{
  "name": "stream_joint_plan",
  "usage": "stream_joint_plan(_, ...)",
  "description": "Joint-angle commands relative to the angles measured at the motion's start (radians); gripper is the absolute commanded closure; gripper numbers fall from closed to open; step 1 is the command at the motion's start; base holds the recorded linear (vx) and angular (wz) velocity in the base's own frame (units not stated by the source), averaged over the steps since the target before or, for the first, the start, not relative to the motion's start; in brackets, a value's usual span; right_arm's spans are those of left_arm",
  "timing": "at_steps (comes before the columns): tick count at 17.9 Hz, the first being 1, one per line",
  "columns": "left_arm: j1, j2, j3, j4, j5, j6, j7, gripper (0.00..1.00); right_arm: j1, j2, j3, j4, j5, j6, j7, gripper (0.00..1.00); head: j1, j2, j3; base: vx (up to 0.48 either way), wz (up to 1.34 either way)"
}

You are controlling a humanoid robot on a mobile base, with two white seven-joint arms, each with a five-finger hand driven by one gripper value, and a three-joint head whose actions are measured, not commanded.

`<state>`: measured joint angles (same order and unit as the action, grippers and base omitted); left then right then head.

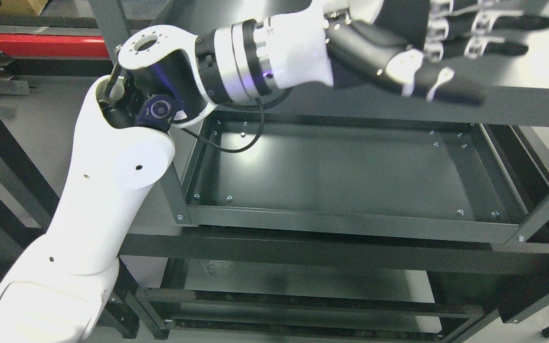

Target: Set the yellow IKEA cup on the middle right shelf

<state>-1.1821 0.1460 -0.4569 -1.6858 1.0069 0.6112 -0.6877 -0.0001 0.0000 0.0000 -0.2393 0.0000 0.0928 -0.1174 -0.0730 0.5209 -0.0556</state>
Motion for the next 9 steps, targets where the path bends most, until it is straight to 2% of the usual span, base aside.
stream_joint_plan(1,0.134,0.155,-0.118,-0.040,0.015,-0.001,-0.107,0.09,0.014,-0.017,0.017,0.000,-0.025,0.001,0.001,0.01,0.0000,0.000,0.000,0.000,0.00)
stream_joint_plan(4,0.206,0.141,-0.195,-0.040,-0.043,-0.004,-0.107,0.09,0.014,-0.017,0.017,0.000,-0.025,0.001,0.001,0.01,0.0000,0.000,0.000,0.000,0.00)
stream_joint_plan(8,0.367,0.104,-0.249,-0.028,-0.244,-0.005,-0.110,0.07,0.014,-0.017,0.017,0.000,-0.025,0.001,0.001,0.01,0.0000,0.000,0.000,0.000,0.00)
stream_joint_plan(9,0.415,0.071,-0.250,-0.019,-0.305,-0.005,-0.110,0.07,0.014,-0.017,0.017,0.000,-0.025,0.001,0.001,0.01,0.0000,0.000,0.000,0.000,0.00)
